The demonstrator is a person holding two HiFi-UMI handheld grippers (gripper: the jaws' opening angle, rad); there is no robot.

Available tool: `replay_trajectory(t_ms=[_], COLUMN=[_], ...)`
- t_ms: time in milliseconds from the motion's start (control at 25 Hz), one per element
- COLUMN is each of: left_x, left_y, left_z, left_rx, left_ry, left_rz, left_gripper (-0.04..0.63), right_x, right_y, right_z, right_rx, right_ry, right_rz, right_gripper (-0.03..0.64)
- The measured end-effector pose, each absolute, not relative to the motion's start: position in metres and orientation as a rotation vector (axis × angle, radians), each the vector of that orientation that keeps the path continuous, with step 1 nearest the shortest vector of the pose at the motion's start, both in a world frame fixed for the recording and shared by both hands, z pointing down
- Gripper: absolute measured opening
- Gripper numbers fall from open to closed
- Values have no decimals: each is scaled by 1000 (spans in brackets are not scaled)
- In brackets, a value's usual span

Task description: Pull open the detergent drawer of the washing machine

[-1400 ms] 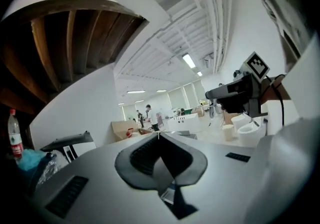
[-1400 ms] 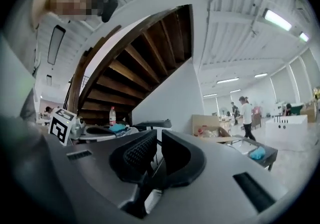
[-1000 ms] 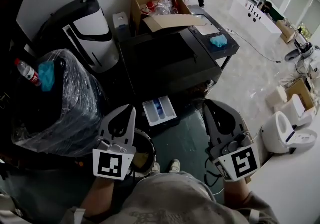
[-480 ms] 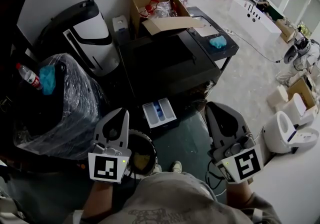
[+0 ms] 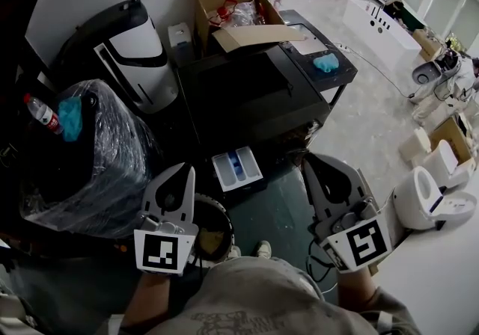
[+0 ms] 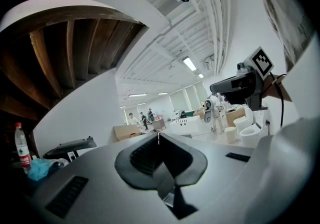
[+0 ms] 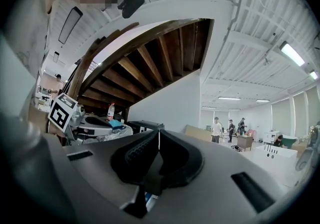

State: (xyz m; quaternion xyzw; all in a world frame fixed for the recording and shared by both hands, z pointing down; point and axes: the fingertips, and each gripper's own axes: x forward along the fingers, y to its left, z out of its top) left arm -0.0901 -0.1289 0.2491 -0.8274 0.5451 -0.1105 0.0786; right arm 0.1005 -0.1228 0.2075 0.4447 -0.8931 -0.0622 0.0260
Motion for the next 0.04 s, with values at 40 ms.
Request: replay_trajectory(t_ms=[40], left_x=[-90], left_y=[-128], left_z=[249], left_rx=[-2478], left_ry=[1633], left_rz=[-330], left_gripper=[21], right_x=[100], right_y=[-123], right_z=[208], right_rx=[1373], right_ry=[-2761], right_rz=[-191], right_gripper=[34])
